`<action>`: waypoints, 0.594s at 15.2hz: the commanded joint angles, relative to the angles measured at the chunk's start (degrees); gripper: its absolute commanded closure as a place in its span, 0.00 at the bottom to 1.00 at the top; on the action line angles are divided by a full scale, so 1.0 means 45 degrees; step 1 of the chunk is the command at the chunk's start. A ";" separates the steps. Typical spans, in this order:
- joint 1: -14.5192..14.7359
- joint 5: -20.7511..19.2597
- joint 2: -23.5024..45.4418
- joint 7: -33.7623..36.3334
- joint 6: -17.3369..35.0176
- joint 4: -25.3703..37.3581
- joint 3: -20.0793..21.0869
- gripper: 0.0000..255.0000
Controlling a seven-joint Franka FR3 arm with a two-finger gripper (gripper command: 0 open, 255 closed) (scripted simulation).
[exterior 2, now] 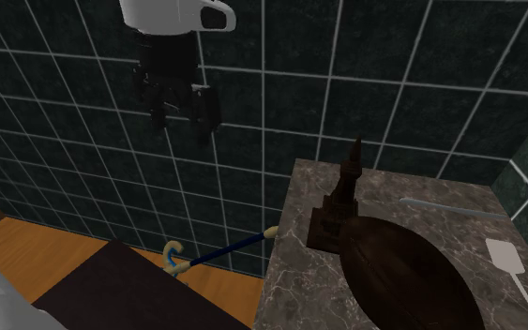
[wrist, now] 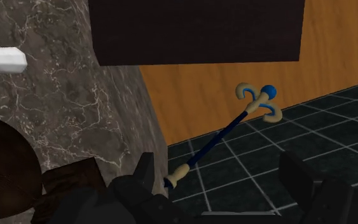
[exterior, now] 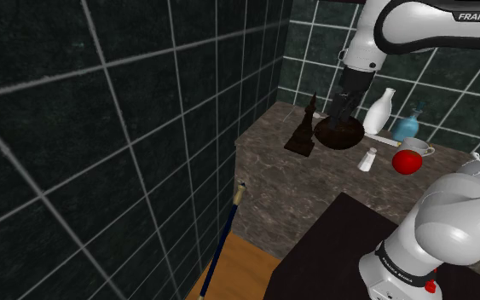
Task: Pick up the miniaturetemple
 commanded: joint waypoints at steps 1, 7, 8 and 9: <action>-0.0097 -0.0368 0.0086 -0.0757 0.1033 -0.0404 -0.0478 0.00; -0.0199 -0.1076 0.1127 -0.2986 0.3937 -0.0712 -0.2088 0.00; -0.0178 -0.1123 0.1373 -0.3372 0.4421 -0.0689 -0.2372 0.00; -0.0141 -0.1144 0.1638 -0.3765 0.4902 -0.0643 -0.2663 0.00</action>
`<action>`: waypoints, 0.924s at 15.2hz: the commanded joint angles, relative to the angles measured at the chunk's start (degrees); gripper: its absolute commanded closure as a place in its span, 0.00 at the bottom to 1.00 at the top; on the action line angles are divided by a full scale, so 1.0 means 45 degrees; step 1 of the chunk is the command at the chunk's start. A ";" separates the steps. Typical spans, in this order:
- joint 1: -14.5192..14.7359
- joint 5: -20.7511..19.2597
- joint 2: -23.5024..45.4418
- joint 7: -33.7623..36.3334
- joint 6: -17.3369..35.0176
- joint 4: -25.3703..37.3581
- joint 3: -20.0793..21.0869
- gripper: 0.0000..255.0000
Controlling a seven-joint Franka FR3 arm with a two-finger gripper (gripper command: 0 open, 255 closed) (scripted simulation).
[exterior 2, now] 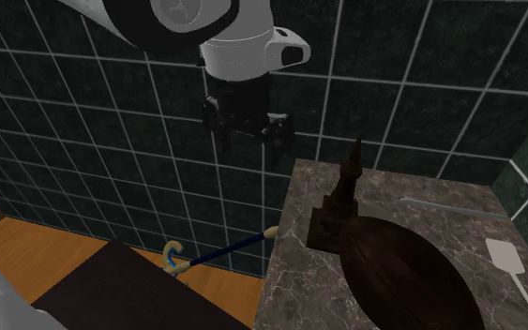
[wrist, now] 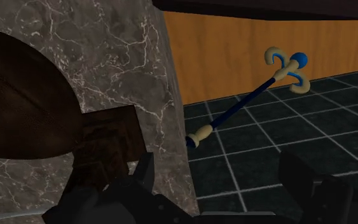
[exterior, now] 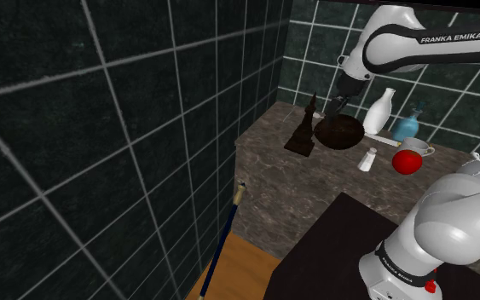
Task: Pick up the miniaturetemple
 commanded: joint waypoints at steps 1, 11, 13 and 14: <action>0.0105 -0.0025 0.0528 -0.0771 0.0978 0.0118 -0.0542 0.00; 0.1842 0.2222 0.4089 -0.5797 0.4969 0.1978 -0.4046 0.00; 0.2455 0.3382 0.4970 -0.7194 0.5457 0.2620 -0.4892 0.00; 0.2770 0.4091 0.5448 -0.7967 0.5631 0.2982 -0.5322 0.00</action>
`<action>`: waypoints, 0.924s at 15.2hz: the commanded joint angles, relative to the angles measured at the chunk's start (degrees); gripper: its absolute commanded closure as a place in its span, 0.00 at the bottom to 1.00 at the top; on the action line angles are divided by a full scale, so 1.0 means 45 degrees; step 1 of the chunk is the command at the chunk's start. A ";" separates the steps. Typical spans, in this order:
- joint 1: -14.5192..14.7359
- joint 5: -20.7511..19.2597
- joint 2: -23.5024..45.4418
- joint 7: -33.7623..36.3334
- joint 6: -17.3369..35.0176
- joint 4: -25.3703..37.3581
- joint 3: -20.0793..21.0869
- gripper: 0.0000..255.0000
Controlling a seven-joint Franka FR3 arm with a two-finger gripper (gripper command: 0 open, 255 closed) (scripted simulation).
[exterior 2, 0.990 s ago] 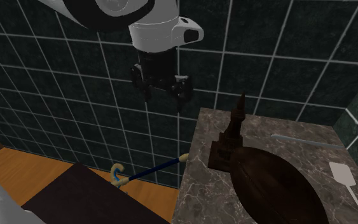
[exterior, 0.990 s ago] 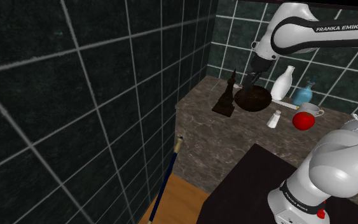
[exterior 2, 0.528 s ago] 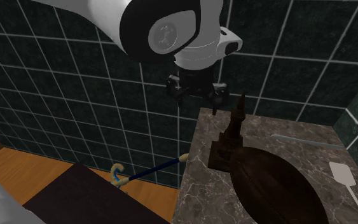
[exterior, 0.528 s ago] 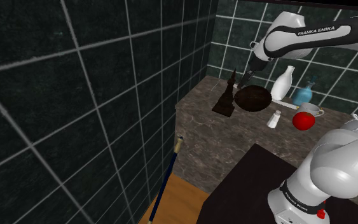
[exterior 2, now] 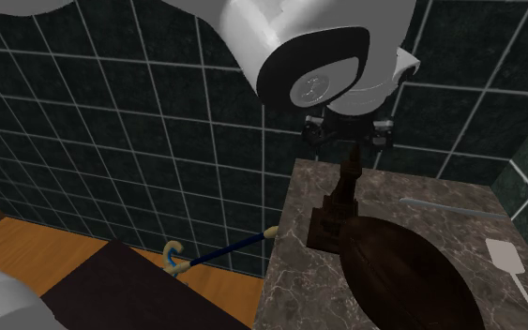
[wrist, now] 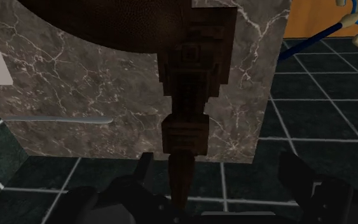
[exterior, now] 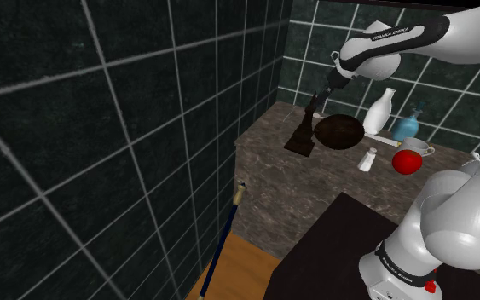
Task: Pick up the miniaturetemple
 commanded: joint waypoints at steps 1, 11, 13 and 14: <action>0.0635 0.1543 0.1017 -0.1705 0.0410 0.0707 -0.0905 0.00; 0.0957 0.2958 0.1821 -0.2981 0.1439 0.0090 -0.1278 0.00; 0.0946 0.2922 0.1792 -0.2961 0.1431 0.0080 -0.1273 1.00; 0.0946 0.2926 0.1794 -0.2965 0.1432 0.0079 -0.1275 1.00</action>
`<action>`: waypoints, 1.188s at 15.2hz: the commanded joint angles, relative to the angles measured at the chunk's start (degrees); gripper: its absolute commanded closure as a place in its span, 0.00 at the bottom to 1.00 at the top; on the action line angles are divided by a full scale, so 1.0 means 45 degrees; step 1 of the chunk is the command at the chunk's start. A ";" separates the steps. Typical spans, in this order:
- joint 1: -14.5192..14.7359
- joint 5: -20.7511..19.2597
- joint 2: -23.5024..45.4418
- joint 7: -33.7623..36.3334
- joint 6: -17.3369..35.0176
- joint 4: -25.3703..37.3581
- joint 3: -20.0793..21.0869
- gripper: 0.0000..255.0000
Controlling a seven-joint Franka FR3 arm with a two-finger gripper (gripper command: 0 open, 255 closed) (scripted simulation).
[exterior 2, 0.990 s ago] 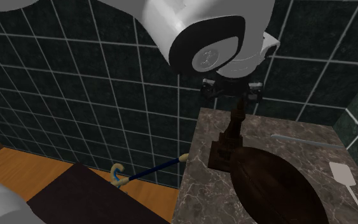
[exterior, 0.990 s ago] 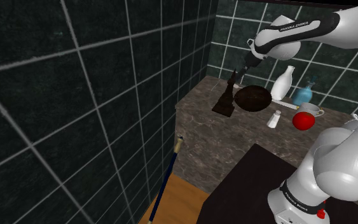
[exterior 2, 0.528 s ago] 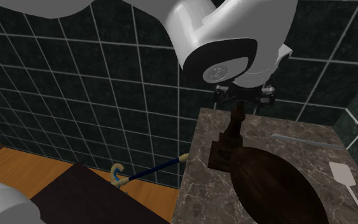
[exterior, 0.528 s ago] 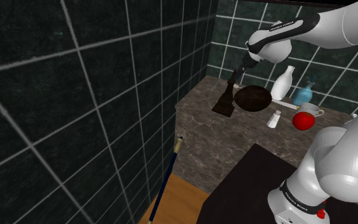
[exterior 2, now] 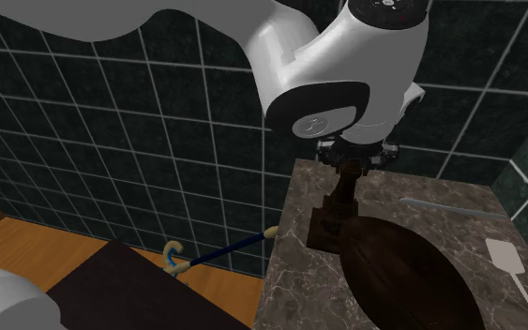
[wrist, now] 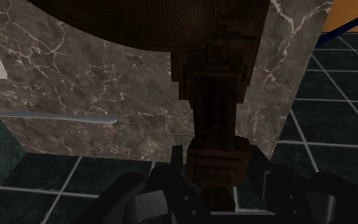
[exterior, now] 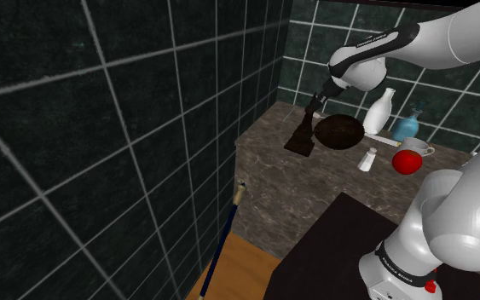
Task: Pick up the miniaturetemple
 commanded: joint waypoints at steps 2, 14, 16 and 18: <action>0.0001 0.0003 0.0011 -0.0012 0.0006 -0.0012 -0.0003 1.00; -0.0284 -0.1244 -0.0684 0.1120 -0.0929 0.0581 0.0327 1.00; -0.0358 -0.1523 -0.0851 0.1385 -0.1219 0.0779 0.0422 1.00; -0.0426 -0.1769 -0.1001 0.1626 -0.1516 0.0991 0.0514 1.00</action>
